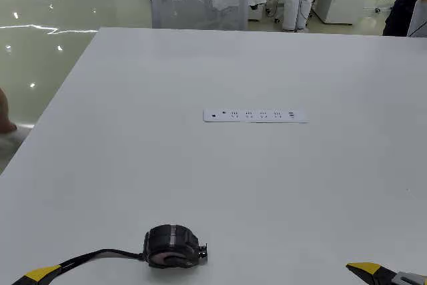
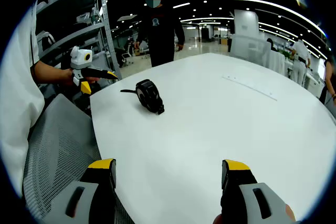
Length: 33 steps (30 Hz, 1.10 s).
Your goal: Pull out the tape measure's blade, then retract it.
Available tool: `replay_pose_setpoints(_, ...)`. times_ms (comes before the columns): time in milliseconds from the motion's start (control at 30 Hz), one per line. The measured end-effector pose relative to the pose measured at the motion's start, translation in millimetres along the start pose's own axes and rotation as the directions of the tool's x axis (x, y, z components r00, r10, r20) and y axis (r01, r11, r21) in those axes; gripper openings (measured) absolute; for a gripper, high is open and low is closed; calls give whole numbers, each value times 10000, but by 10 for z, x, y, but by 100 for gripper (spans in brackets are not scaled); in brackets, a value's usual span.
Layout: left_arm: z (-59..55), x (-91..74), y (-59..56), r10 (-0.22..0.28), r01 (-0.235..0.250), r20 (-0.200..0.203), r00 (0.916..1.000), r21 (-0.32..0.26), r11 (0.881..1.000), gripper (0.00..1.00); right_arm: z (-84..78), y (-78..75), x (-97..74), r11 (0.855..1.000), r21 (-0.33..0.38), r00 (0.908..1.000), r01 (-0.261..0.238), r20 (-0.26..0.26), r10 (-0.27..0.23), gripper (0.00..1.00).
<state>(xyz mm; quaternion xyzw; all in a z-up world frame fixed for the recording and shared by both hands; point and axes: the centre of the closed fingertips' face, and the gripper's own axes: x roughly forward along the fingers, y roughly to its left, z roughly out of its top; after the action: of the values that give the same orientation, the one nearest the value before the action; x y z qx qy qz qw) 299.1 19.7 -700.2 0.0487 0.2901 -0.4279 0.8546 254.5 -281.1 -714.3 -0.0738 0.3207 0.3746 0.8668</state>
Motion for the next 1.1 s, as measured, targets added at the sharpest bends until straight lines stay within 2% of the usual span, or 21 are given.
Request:
replay_pose_setpoints(900, -5, 0, 4, -81, 81, -3, 10000, -105, 9999, 94, -4, -8, 28, 10000, 34, 10000, 41, 16, -41, 88)
replay_pose_setpoints(1100, -5, 29, 7, -107, 107, -9, 9999, -75, 9999, 92, -7, -16, 45, 10000, 72, 10000, -49, -1, 49, 86)
